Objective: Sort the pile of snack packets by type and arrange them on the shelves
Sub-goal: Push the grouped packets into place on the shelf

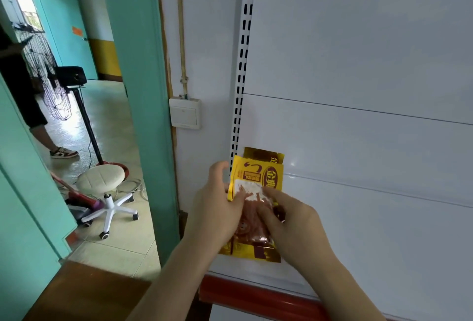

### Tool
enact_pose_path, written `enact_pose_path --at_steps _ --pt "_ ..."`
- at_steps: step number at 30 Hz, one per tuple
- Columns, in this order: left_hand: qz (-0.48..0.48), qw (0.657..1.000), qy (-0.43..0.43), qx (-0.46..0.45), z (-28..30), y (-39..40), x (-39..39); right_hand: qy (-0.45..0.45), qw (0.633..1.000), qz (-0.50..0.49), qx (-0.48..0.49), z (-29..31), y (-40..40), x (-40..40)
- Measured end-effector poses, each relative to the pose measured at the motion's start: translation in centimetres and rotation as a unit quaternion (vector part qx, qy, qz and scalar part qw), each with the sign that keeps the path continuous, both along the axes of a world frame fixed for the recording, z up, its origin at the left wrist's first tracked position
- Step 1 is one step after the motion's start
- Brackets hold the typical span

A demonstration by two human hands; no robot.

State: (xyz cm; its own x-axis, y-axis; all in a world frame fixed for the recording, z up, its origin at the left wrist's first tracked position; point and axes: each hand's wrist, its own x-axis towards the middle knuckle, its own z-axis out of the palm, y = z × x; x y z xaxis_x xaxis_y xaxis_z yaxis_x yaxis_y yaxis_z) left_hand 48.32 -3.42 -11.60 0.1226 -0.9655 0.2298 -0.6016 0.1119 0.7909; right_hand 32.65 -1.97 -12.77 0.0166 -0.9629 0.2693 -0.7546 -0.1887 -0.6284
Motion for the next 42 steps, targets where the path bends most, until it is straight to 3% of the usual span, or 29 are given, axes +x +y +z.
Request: enact_pose_path --at_steps 4,7,15,23,29,42 --pt "-0.022 0.977 -0.21 0.002 -1.4 1.4 0.0 0.157 0.987 -0.013 -0.007 -1.8 0.8 0.2" --pt "-0.018 0.964 -0.266 0.004 -2.0 2.0 0.4 0.251 0.967 -0.007 0.032 -1.2 1.8 0.4" --pt "-0.025 0.966 -0.256 -0.001 -2.6 1.9 0.4 0.258 0.963 0.015 0.075 -1.3 2.8 0.3" --pt "-0.015 0.96 -0.238 -0.149 -0.5 2.0 -3.5 0.305 0.947 -0.1 0.006 0.0 4.6 -4.2" --pt "-0.073 0.949 -0.247 -0.183 0.3 4.6 -13.5 0.3 0.938 -0.17 -0.023 0.4 8.6 -13.6" --pt "-0.217 0.934 -0.219 -0.183 1.9 12.6 -44.2 0.268 0.919 -0.281 0.07 2.3 22.4 -43.1"
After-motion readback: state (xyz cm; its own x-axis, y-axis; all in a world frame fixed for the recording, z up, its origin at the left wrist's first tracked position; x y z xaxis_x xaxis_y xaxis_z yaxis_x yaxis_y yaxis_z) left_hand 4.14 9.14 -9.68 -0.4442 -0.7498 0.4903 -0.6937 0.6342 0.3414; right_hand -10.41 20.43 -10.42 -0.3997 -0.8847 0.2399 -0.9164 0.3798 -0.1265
